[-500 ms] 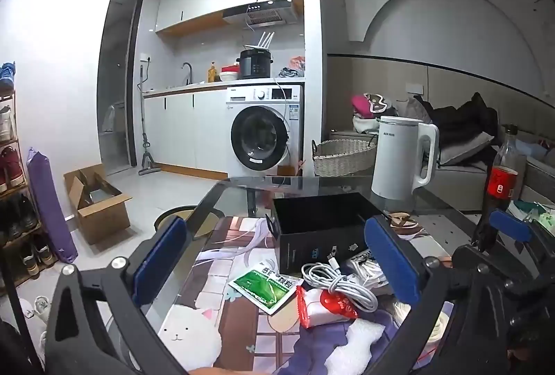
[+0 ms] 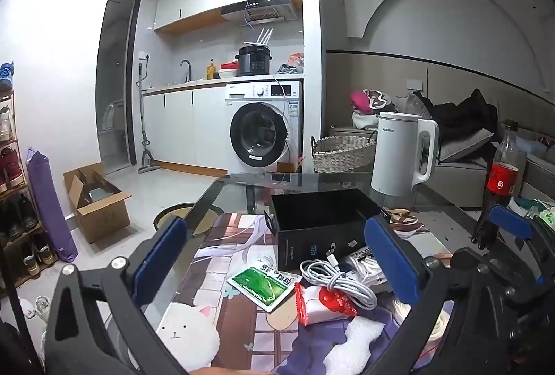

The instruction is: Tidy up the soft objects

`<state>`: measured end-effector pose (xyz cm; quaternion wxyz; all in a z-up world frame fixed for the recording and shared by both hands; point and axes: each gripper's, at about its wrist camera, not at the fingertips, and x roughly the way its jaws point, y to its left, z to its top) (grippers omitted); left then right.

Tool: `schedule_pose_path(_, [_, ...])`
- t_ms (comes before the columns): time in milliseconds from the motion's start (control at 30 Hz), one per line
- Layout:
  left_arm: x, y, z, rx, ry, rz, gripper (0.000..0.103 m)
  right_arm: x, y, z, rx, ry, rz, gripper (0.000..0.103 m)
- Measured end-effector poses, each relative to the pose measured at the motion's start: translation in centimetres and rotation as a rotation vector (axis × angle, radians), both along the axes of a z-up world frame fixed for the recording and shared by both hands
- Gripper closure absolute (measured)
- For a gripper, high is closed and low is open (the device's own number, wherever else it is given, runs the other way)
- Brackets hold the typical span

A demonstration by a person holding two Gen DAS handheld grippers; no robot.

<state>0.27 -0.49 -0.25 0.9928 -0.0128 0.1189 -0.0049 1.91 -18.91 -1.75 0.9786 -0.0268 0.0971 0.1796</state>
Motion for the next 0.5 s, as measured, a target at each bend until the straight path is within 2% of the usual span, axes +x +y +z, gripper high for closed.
schedule_pose_path(500, [-0.07,0.20,0.24,-0.008,-0.006,0.007,0.000,-0.11,0.07,0.03,-0.009,-0.011,0.000,0.000])
